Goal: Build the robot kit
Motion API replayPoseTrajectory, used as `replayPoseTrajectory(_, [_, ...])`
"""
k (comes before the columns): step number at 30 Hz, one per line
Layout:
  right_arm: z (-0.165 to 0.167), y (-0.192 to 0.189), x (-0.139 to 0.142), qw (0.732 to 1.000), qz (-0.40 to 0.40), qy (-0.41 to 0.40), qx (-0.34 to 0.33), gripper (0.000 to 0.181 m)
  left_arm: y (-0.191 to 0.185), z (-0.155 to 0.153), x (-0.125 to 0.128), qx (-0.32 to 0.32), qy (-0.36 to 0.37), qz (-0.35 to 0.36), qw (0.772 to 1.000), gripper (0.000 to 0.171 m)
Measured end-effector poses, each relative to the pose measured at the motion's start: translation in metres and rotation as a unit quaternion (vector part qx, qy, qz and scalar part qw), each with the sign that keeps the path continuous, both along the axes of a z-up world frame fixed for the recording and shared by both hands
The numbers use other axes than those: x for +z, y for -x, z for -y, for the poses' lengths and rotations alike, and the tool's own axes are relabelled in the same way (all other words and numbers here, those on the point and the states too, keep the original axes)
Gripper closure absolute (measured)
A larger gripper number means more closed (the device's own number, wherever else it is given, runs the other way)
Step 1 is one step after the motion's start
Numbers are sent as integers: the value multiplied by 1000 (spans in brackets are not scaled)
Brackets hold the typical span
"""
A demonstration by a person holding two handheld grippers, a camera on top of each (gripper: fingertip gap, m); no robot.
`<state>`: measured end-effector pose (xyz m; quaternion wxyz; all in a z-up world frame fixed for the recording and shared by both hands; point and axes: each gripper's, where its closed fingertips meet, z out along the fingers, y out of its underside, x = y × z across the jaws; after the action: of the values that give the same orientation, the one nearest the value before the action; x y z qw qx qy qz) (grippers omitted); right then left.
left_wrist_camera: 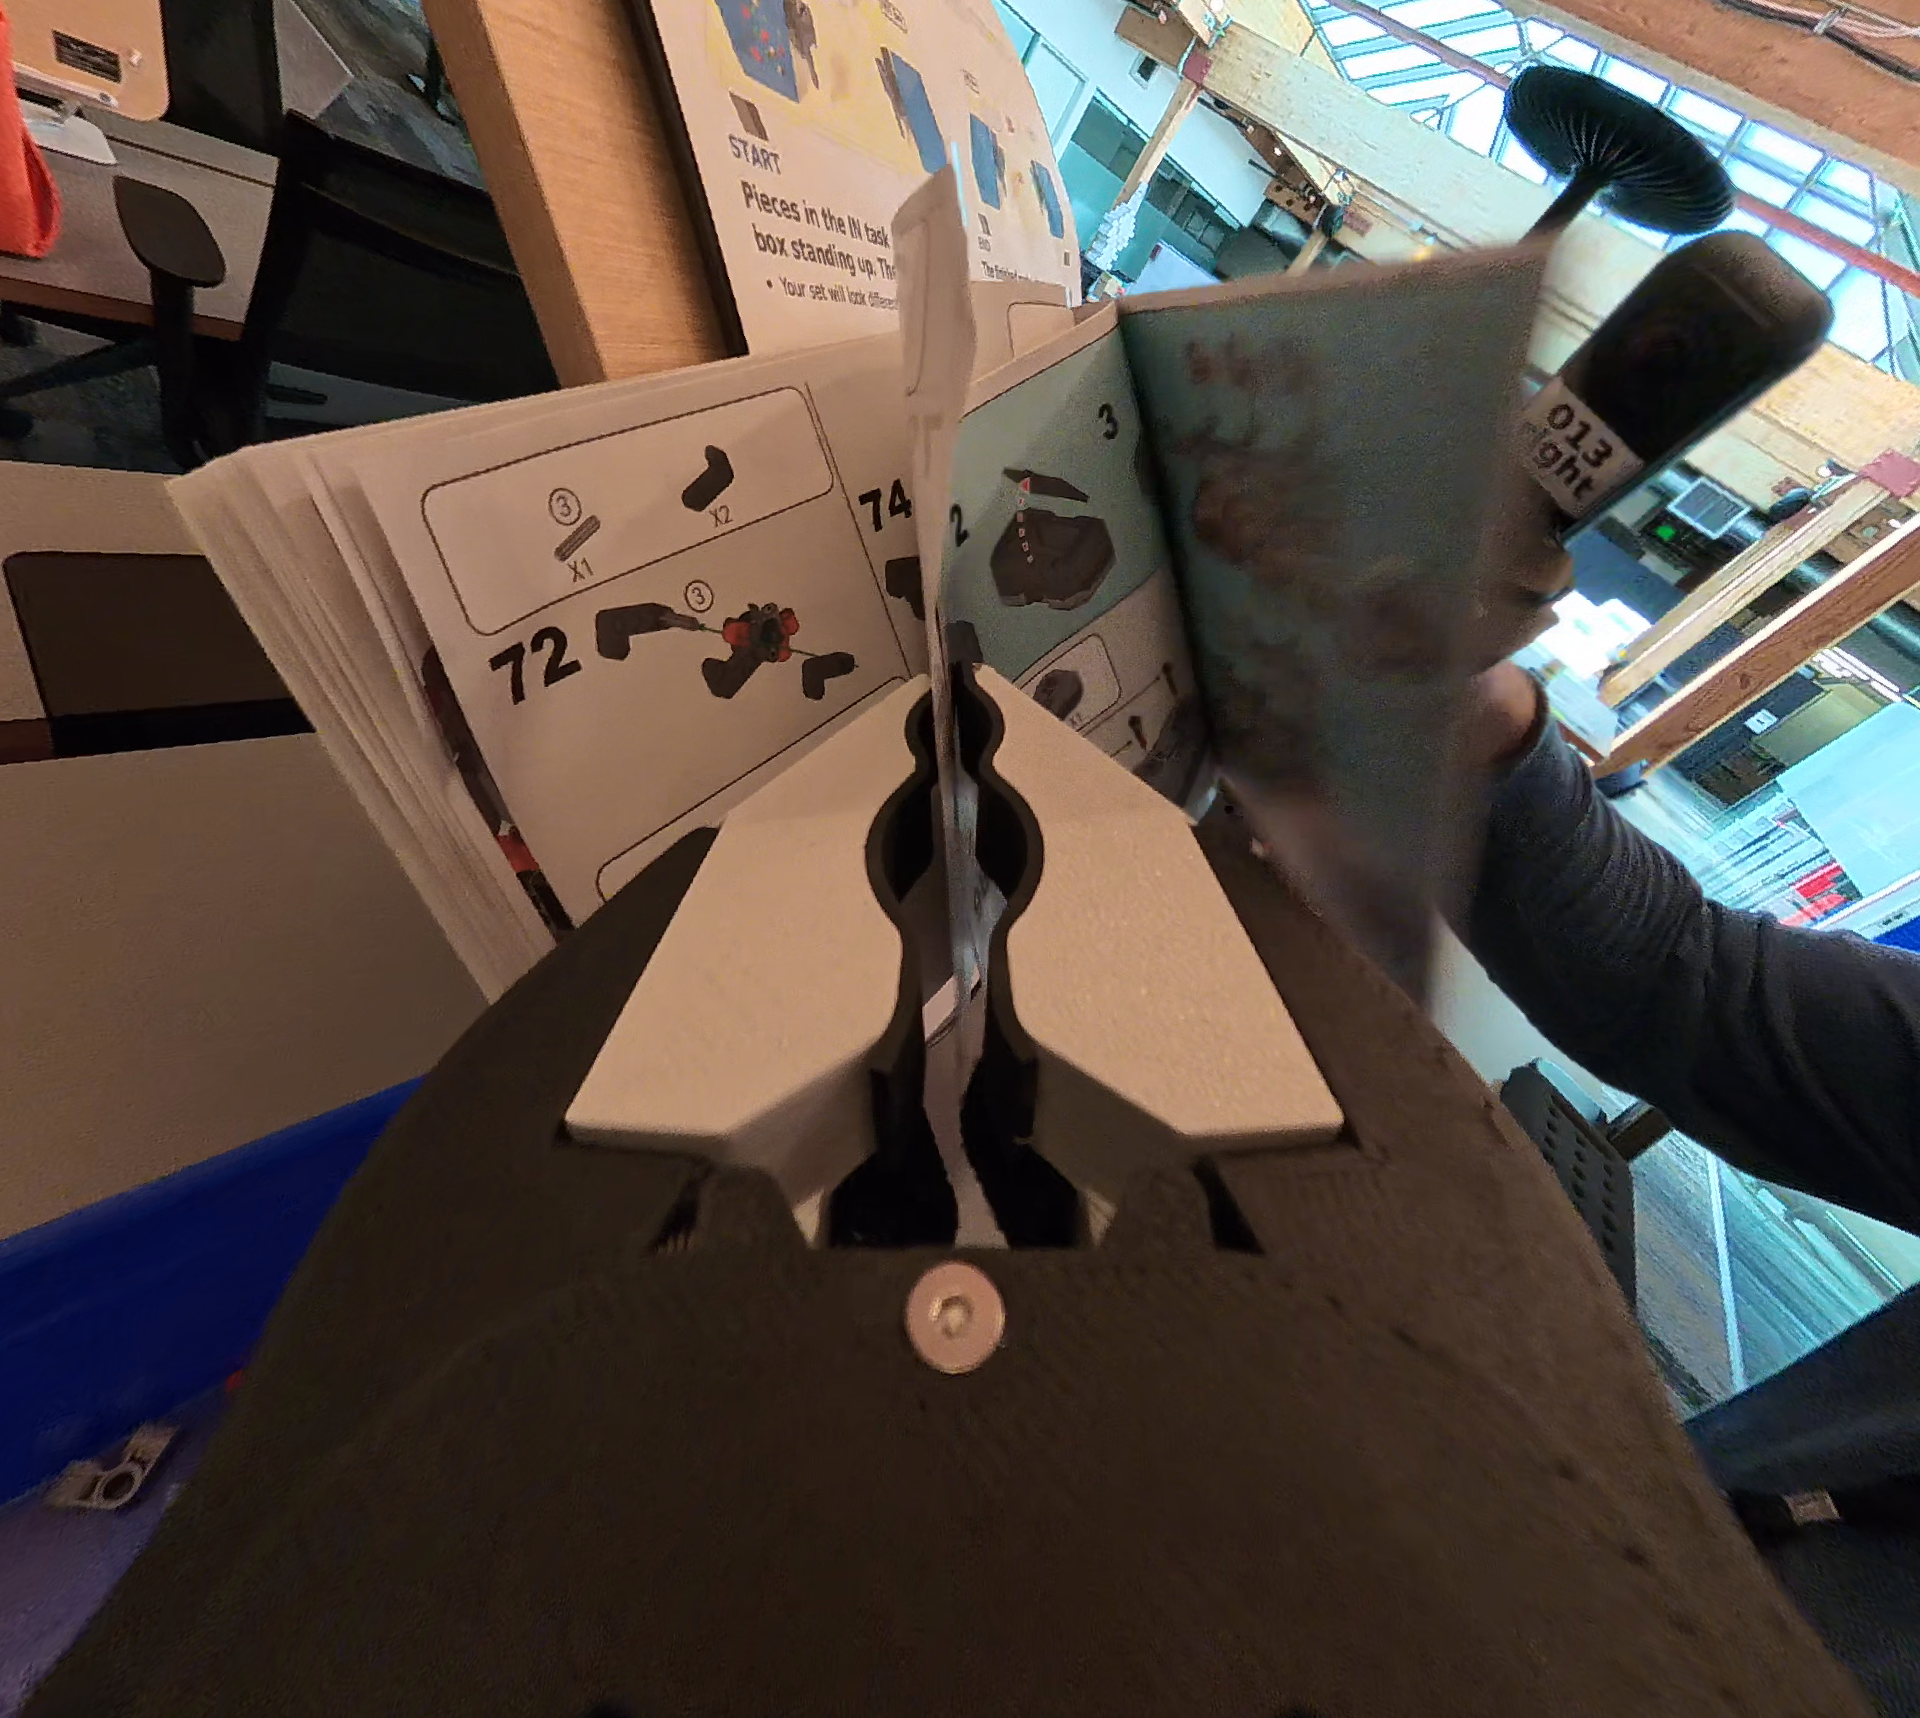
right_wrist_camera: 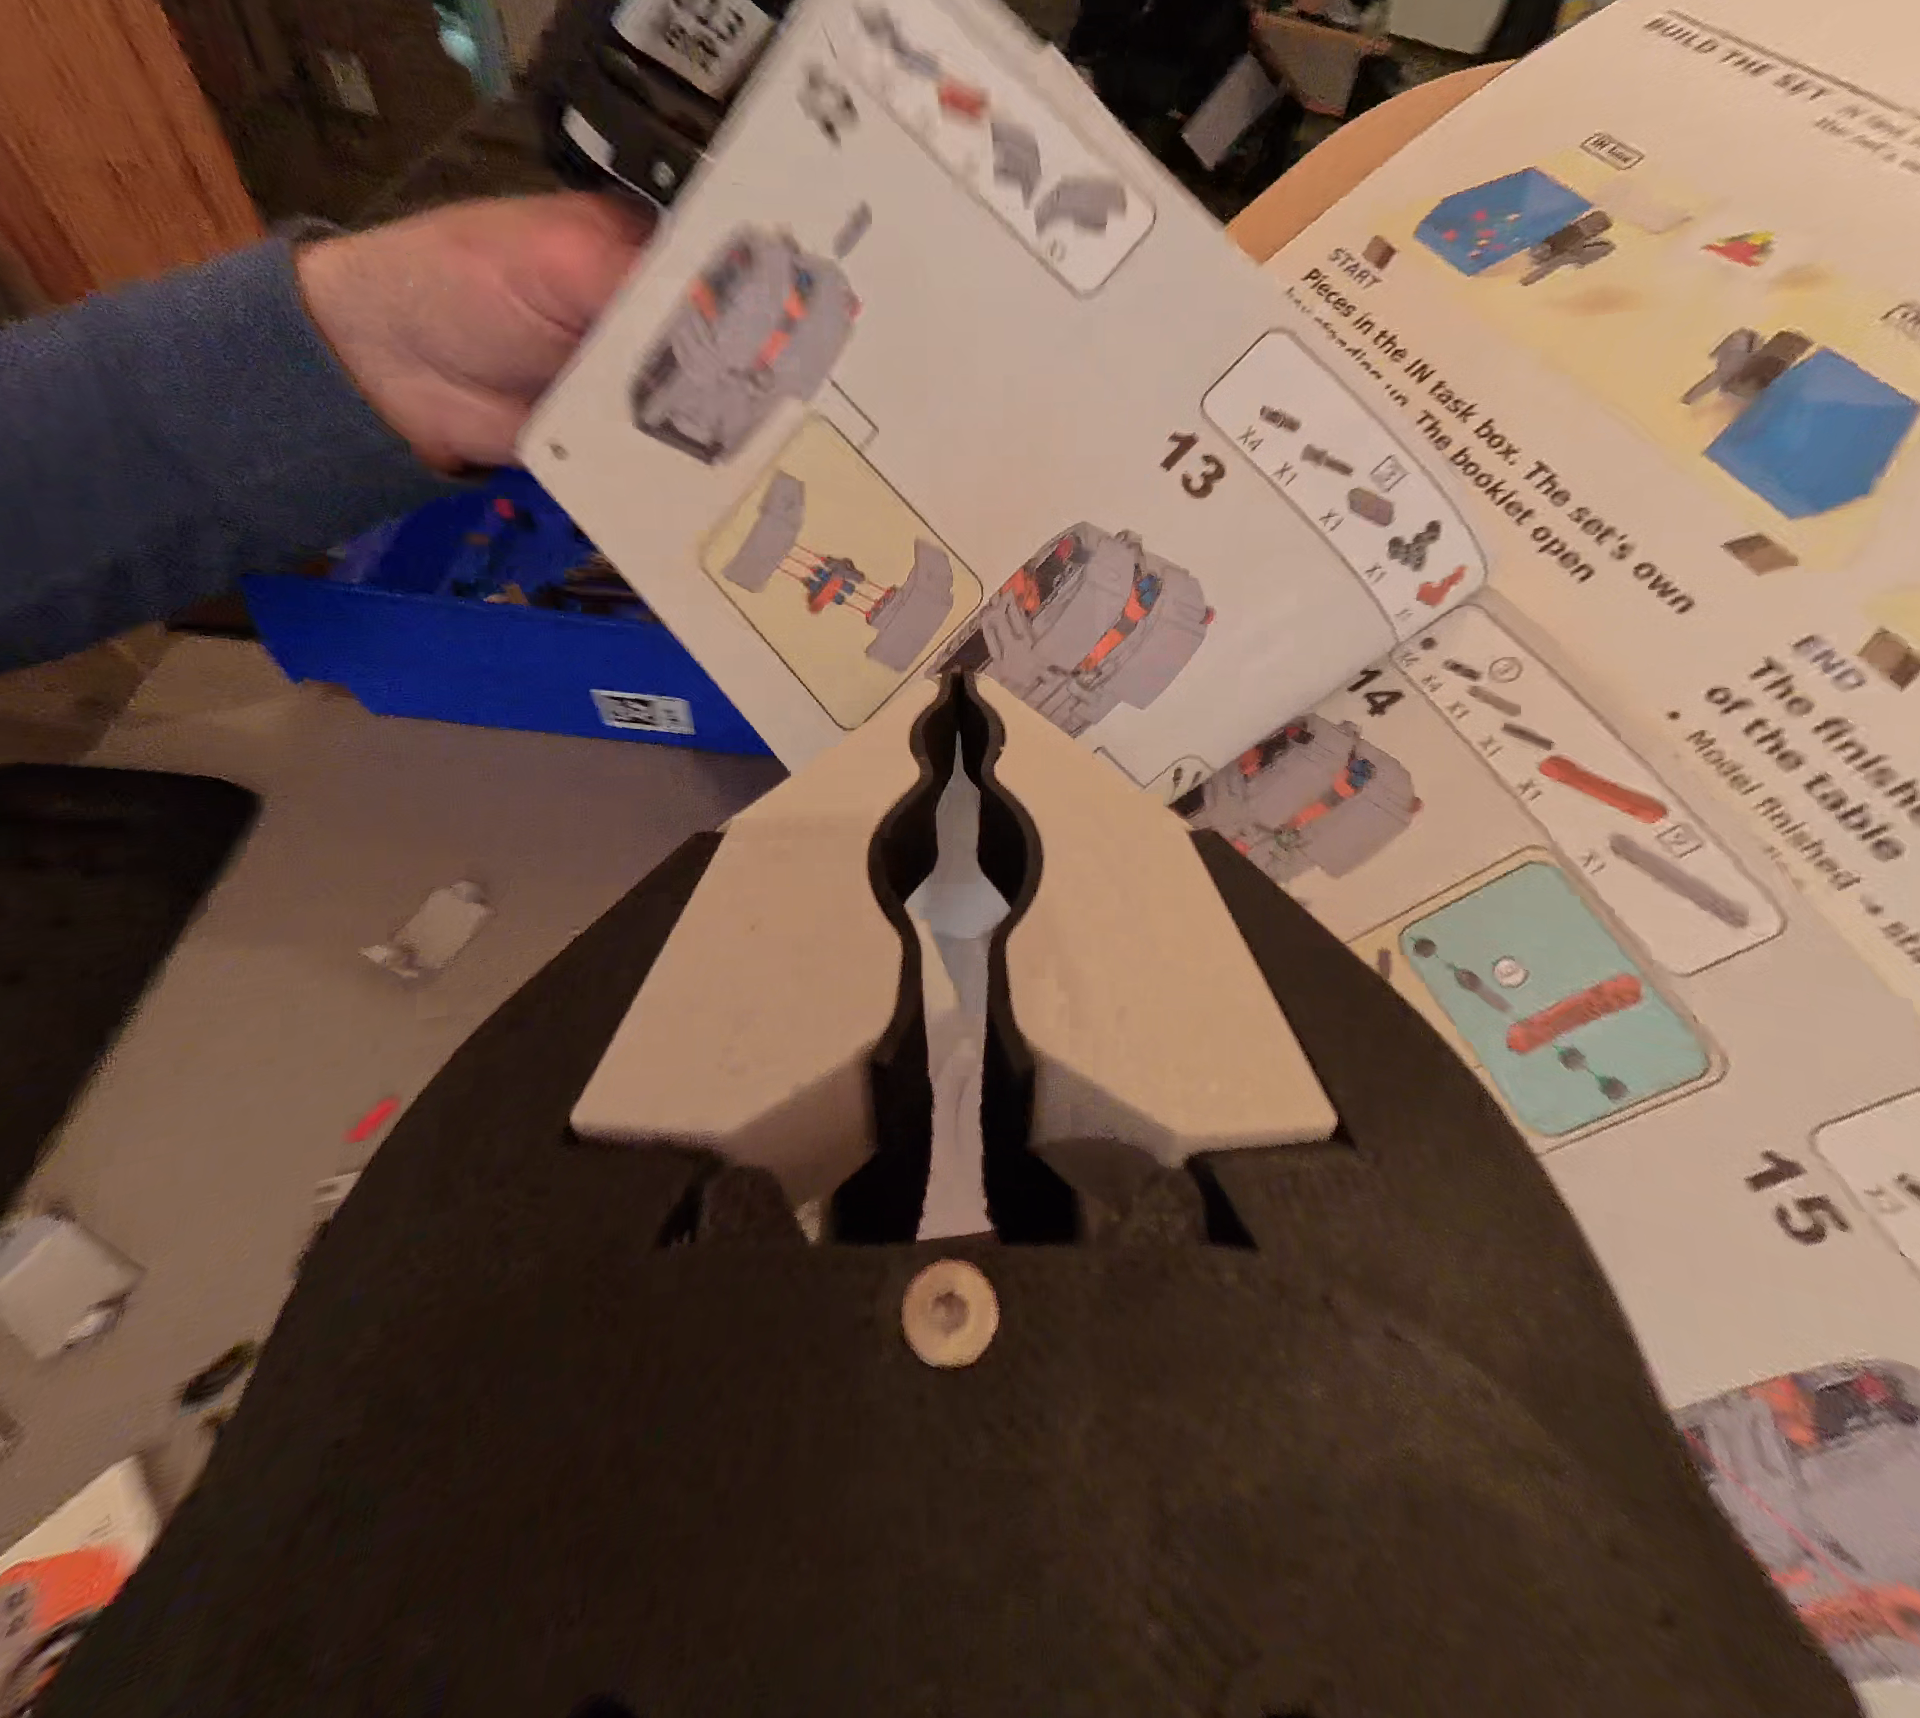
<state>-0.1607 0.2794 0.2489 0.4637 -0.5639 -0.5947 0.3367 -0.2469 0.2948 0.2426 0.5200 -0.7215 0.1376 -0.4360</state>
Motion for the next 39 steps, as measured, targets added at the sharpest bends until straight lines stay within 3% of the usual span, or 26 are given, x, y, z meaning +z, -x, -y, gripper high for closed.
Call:
replayPoseTrajectory(5, [-12, 20, -19, 994, 53, -88, -35, 181, 9, 5, 9, -13, -13, 36, 999, 171])
replayPoseTrajectory(9, [-14, 28, -22, 994, 56, -85, -36, 181, 11, 12, 13, -35, -20, 58, 998, 169])
replayPoseTrajectory(19, [-19, 32, -24, 994, 61, -74, -53, 181, 5, 34, 29, -109, -41, 100, 988, 111])
replayPoseTrajectory(22, [-15, 35, -21, 996, 48, -64, -47, 181, 1, 28, 17, -87, -40, 40, 995, 126])
replayPoseTrajectory(24, [-12, 39, -22, 996, 48, -65, -41, 181, -3, 24, 9, -75, -38, 6, 996, 149])
replayPoseTrajectory(27, [-8, 42, -19, 997, 38, -62, -30, 181, -2, 21, 12, -67, -47, 11, 997, 171])
replayPoseTrajectory(33, [-11, 11, 9, 996, 19, -75, -54, 181, 11, 17, 17, -54, -48, 17, 997, 171])
replayPoseTrajectory(36, [-32, -20, 7, 988, 60, -106, -97, 177, 16, 17, 16, -50, -41, 9, 998, 171])
replayPoseTrajectory(39, [-64, -52, 11, 977, 74, -145, -141, 161, 21, 17, 16, -44, -40, 4, 998, 171])
